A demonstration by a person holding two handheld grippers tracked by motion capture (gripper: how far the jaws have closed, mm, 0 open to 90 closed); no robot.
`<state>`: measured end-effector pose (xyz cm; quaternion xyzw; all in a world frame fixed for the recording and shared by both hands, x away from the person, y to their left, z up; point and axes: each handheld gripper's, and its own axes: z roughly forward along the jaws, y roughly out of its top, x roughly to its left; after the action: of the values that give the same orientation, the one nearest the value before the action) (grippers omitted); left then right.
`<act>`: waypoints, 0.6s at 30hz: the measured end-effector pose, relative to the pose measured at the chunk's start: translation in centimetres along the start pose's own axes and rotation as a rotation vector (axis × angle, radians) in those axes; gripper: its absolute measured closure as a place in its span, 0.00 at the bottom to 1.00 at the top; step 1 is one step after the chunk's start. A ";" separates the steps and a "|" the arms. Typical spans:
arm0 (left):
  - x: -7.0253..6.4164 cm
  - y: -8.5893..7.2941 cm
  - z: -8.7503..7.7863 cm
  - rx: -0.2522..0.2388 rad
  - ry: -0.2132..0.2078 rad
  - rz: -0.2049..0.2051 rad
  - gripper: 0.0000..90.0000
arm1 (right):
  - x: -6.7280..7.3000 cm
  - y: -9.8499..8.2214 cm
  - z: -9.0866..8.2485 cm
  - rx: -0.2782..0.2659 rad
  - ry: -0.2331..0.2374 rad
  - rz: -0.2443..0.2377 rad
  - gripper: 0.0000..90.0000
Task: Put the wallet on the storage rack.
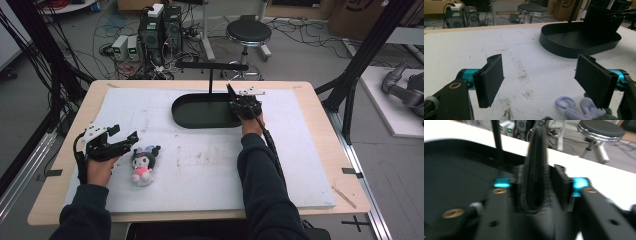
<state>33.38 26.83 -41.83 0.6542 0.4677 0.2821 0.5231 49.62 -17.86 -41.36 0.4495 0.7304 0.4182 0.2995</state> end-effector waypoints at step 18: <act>0.0 -0.1 -0.1 -0.001 -0.001 -0.001 0.25 | 0.4 0.6 -0.7 -0.056 0.141 0.072 0.48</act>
<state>33.23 26.84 -41.89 0.6537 0.4678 0.2817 0.5238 49.09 -17.57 -40.51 0.4363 0.7210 0.4797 0.2443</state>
